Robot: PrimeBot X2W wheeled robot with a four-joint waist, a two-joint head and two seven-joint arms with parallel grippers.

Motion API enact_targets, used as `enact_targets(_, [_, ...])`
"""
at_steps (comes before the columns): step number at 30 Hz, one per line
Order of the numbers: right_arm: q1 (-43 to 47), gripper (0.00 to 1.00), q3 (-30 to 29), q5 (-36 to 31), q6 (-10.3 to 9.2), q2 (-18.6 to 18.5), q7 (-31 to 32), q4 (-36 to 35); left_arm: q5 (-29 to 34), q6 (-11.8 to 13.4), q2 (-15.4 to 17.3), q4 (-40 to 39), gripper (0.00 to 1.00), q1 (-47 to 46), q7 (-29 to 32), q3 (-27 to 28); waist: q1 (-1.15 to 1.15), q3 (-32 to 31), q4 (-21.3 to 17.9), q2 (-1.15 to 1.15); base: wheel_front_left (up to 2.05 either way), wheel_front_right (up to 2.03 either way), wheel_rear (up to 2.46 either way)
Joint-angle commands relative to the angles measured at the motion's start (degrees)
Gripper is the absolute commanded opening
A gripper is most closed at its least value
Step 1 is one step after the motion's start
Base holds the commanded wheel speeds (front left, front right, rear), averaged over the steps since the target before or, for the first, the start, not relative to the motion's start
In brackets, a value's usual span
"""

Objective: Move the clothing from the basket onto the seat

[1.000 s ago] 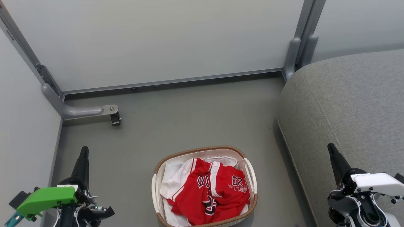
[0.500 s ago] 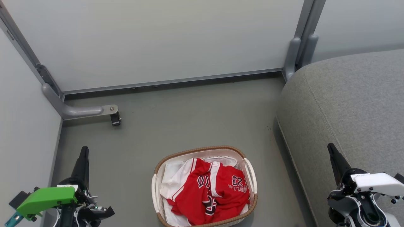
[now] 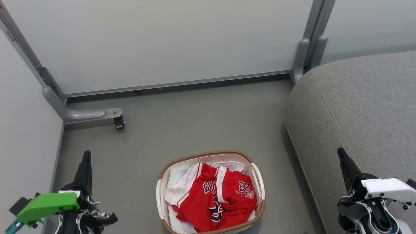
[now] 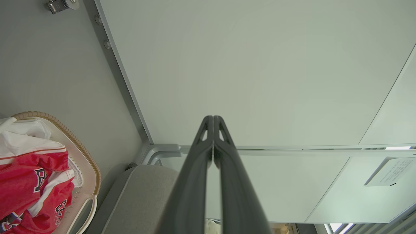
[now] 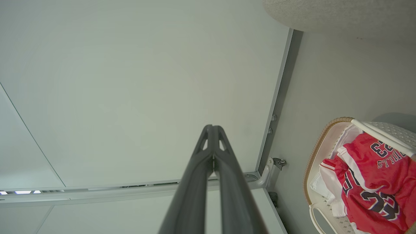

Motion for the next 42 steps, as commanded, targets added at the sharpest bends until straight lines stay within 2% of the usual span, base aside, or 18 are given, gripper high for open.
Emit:
enact_targets(1, [-0.25,0.0,-0.05,0.18,0.0,-0.35,0.1,-0.18,-0.1,-0.32,0.01,-0.1,0.0,-0.7,0.09,0.05,0.0,0.0,0.0,0.0,0.0,0.0,0.0])
enact_targets(4, [-0.25,0.0,-0.05,0.18,0.0,-0.35,0.1,-0.19,-0.09,-0.32,0.01,-0.1,0.0,-0.7,0.09,0.05,0.0,0.0,0.0,0.0,0.0,0.0,0.0])
enact_targets(5, [0.0,1.0,0.0,0.0,0.0,0.0,0.0,0.0,0.0,0.0,0.0,0.0,1.0,0.0,0.0,0.0,0.0,0.0,0.0,0.0,0.0,0.0,0.0])
enact_targets(9, [1.33,1.0,0.21,-0.01,-0.02,0.68,-0.01,1.91,0.01,0.11,-0.37,1.97,1.0,1.33,-0.04,-0.19,0.0,0.0,0.0,0.0,0.0,0.0,0.0])
enact_targets(25, [2.12,1.0,2.09,-4.72,-0.02,0.47,-4.54,0.78,4.05,0.06,-0.27,-1.2,1.0,3.2,-4.56,-3.72,0.0,0.1,0.03,0.0,0.0,0.0,0.0])
enact_targets(42, [2.36,1.0,0.45,-18.73,-0.01,0.28,-8.47,-0.87,18.02,0.0,-0.17,-4.52,1.0,3.99,-8.47,-7.08,0.0,0.12,0.22,0.0,0.0,0.0,0.0])
